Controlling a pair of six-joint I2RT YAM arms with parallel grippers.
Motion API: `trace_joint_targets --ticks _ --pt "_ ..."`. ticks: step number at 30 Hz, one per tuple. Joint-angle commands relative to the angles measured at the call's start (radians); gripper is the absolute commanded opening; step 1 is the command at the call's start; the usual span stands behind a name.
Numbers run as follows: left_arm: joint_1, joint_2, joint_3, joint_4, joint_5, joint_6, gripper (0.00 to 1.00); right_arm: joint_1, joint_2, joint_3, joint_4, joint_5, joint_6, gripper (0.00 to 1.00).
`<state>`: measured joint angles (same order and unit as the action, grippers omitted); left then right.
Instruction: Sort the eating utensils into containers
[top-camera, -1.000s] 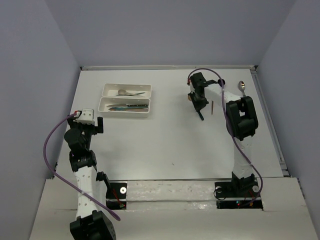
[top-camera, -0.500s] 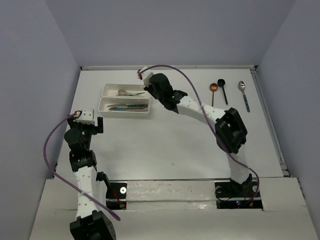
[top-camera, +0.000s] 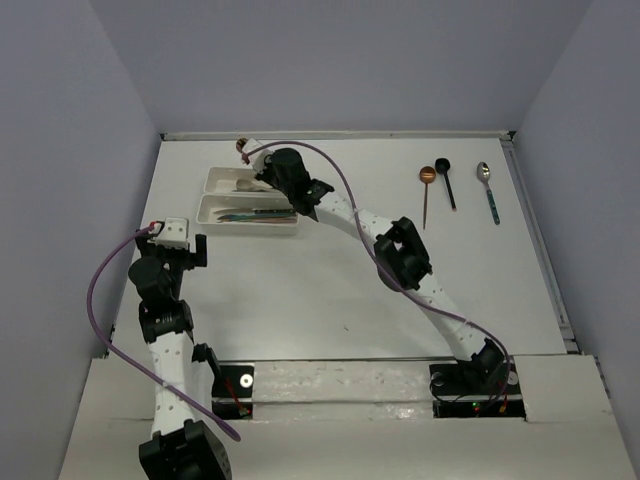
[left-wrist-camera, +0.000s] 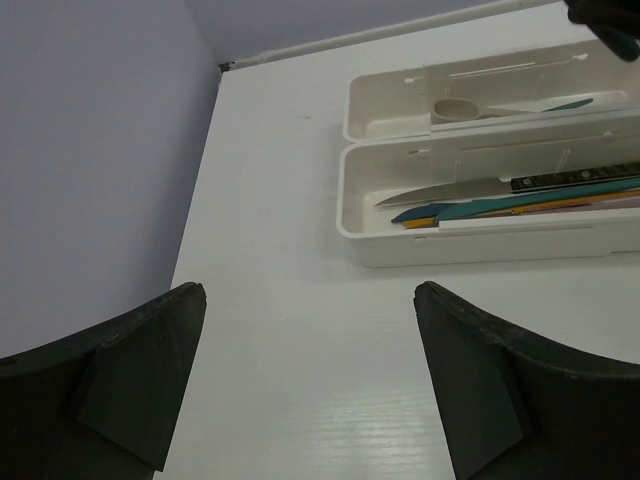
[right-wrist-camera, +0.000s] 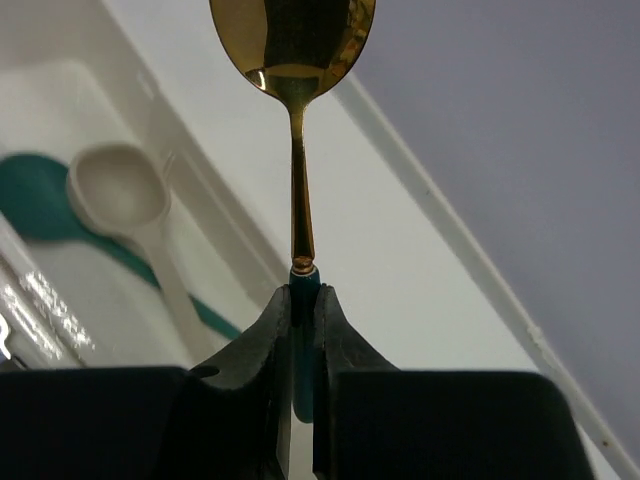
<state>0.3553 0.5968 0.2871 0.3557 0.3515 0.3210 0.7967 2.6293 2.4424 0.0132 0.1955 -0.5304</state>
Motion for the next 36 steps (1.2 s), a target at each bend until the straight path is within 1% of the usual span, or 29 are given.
trace_joint_targets --ticks 1,2,4,5,8,9,10,15,18,20,21,22,23,24,27,28,29,30,31,32,33,35,36 --pt "0.005 0.015 -0.006 0.055 0.021 0.012 0.99 0.004 -0.012 -0.019 -0.034 -0.05 -0.088 0.0" --pt "0.005 0.015 -0.005 0.055 0.02 0.01 0.99 0.004 -0.012 -0.02 -0.079 -0.059 -0.088 0.0" --pt "0.005 0.011 -0.006 0.055 0.015 0.01 0.99 0.004 -0.023 -0.045 -0.11 -0.077 -0.083 0.0" --pt "0.004 0.011 -0.006 0.057 0.012 0.01 0.99 0.004 -0.038 -0.057 -0.111 -0.082 -0.083 0.06" --pt "0.005 0.012 -0.006 0.057 0.014 0.01 0.99 0.004 -0.055 -0.083 -0.128 -0.082 -0.088 0.29" --pt "0.005 0.014 -0.006 0.057 0.014 0.01 0.99 0.004 -0.061 -0.083 -0.131 -0.074 -0.089 0.54" --pt "0.005 0.014 -0.006 0.058 0.014 0.009 0.99 0.004 -0.066 -0.083 -0.134 -0.055 -0.089 0.62" --pt "0.005 0.014 -0.008 0.058 0.014 0.012 0.99 0.004 -0.12 -0.086 -0.14 0.024 -0.088 0.64" --pt "0.005 0.014 -0.008 0.058 0.015 0.012 0.99 0.004 -0.192 -0.095 -0.137 0.07 -0.06 0.65" --pt "0.005 0.009 -0.009 0.06 0.012 0.012 0.99 0.004 -0.277 -0.129 -0.136 0.126 -0.004 0.65" --pt "0.005 0.009 -0.009 0.06 0.012 0.012 0.99 -0.014 -0.355 -0.185 -0.137 0.118 0.071 0.65" --pt "0.005 0.009 -0.009 0.06 0.012 0.012 0.99 -0.014 -0.356 -0.221 -0.137 0.117 0.072 0.65" --pt "0.004 0.008 -0.009 0.058 0.012 0.012 0.99 -0.037 -0.436 -0.258 -0.136 0.09 0.102 0.65" --pt "0.004 0.006 -0.009 0.06 0.012 0.012 0.99 -0.05 -0.475 -0.337 -0.134 0.059 0.154 0.65" --pt "0.005 0.003 -0.011 0.057 0.012 0.012 0.99 -0.111 -0.621 -0.446 -0.133 0.044 0.246 0.64" --pt "0.004 -0.002 -0.012 0.058 0.011 0.012 0.99 -0.132 -0.652 -0.51 -0.137 0.056 0.277 0.64" --pt "0.005 -0.002 -0.011 0.057 0.009 0.012 0.99 -0.16 -0.678 -0.532 -0.177 0.062 0.314 0.64" --pt "0.005 -0.005 -0.012 0.058 0.007 0.012 0.99 -0.235 -0.696 -0.543 -0.223 0.059 0.401 0.64" --pt "0.004 -0.009 -0.012 0.058 0.006 0.012 0.99 -0.281 -0.712 -0.546 -0.273 0.027 0.447 0.63" --pt "0.005 -0.009 -0.014 0.057 0.006 0.01 0.99 -0.33 -0.709 -0.546 -0.336 0.003 0.499 0.63" --pt "0.005 -0.011 -0.012 0.057 0.007 0.012 0.99 -0.42 -0.688 -0.545 -0.451 -0.011 0.592 0.63" --pt "0.005 -0.014 -0.012 0.055 0.009 0.013 0.99 -0.518 -0.661 -0.572 -0.566 -0.004 0.668 0.63" --pt "0.004 -0.014 -0.012 0.054 0.01 0.013 0.99 -0.542 -0.635 -0.589 -0.59 -0.013 0.681 0.64"
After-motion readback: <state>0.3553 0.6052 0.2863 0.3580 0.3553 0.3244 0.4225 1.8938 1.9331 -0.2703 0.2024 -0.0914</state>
